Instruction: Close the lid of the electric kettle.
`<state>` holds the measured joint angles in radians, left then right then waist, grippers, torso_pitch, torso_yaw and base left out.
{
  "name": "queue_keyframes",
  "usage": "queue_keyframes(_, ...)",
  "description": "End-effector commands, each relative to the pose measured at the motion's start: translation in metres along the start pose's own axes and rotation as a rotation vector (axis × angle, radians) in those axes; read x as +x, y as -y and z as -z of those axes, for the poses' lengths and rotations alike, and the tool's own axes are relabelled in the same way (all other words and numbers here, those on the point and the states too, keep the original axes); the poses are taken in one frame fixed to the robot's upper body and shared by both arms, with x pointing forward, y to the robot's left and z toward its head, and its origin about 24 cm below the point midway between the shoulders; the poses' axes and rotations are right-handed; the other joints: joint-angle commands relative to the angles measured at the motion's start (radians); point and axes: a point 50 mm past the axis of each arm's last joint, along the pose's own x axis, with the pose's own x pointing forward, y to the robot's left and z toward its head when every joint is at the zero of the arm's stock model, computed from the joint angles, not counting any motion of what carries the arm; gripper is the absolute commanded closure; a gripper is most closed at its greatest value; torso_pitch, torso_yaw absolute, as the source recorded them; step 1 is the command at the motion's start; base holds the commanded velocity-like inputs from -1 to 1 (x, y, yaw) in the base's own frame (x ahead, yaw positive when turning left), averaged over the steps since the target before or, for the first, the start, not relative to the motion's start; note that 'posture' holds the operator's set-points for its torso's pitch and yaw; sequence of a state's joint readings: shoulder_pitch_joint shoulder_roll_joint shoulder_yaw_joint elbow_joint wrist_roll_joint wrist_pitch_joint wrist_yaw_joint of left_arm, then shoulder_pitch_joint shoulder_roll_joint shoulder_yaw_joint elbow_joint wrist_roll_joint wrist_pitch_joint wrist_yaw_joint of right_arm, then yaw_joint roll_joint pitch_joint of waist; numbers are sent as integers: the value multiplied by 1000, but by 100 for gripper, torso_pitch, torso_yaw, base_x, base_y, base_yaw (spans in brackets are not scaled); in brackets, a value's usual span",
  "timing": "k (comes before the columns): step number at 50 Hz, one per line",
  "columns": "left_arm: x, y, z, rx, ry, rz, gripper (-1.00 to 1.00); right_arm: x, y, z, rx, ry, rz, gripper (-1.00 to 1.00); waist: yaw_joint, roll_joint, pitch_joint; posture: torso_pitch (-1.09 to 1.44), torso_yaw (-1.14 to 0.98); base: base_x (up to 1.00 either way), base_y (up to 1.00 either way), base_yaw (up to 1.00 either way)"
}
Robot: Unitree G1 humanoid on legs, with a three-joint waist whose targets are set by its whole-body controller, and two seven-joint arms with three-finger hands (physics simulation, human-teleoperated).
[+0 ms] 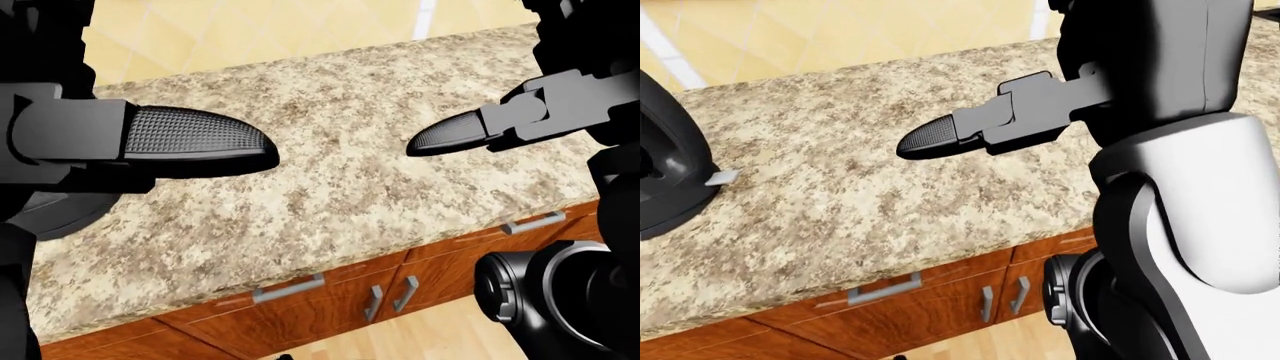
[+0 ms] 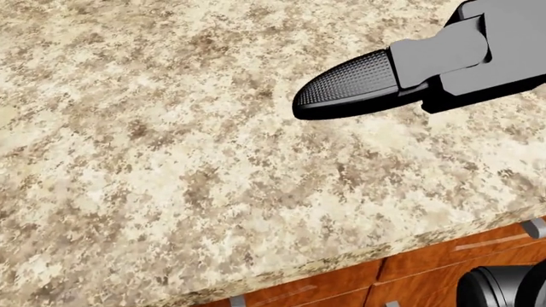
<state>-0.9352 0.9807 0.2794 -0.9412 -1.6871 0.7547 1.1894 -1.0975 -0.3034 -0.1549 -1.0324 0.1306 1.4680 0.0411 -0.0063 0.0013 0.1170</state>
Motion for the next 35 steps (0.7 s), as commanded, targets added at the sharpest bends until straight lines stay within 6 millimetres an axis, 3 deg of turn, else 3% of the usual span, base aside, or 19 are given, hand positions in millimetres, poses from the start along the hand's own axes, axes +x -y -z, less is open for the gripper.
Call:
queue_keyframes(1, 2, -4, -7, -11, 40, -36, -100, 1, 0, -5, -3, 36, 1, -100, 2, -7, -11, 0, 0, 0, 0, 0)
queue_keyframes(3, 2, -4, -7, -12, 38, -35, -100, 1, -1, -4, -1, 37, -1, -100, -4, 19, -14, 0, 0, 0, 0, 0)
queue_keyframes(5, 2, -4, -6, -12, 36, -35, -100, 1, -1, -4, -1, 37, -2, -100, -18, 69, -41, 0, 0, 0, 0, 0)
queue_keyframes(6, 2, -4, -6, -12, 36, -35, -100, 1, -1, -3, 0, 36, -3, -100, -15, 35, -19, 0, 0, 0, 0, 0)
queue_keyframes(8, 2, -4, -5, -10, 36, -35, -100, 1, -2, -3, 0, 35, -4, -100, -9, 36, -36, 0, 0, 0, 0, 0)
queue_keyframes(14, 2, -4, -6, -7, 39, -34, -100, 0, 0, -5, -1, 40, 0, -100, -7, 26, -41, 0, 0, 0, 0, 0)
queue_keyframes(26, 6, -10, -7, -7, -27, -90, -100, 1, -1, -4, -6, 38, -6, -100, -8, 26, -39, 0, 0, 0, 0, 0)
queue_keyframes(35, 12, -34, -13, -103, -99, -275, -100, 1, -1, -4, -3, 36, -6, -100, -12, 30, -33, 0, 0, 0, 0, 0)
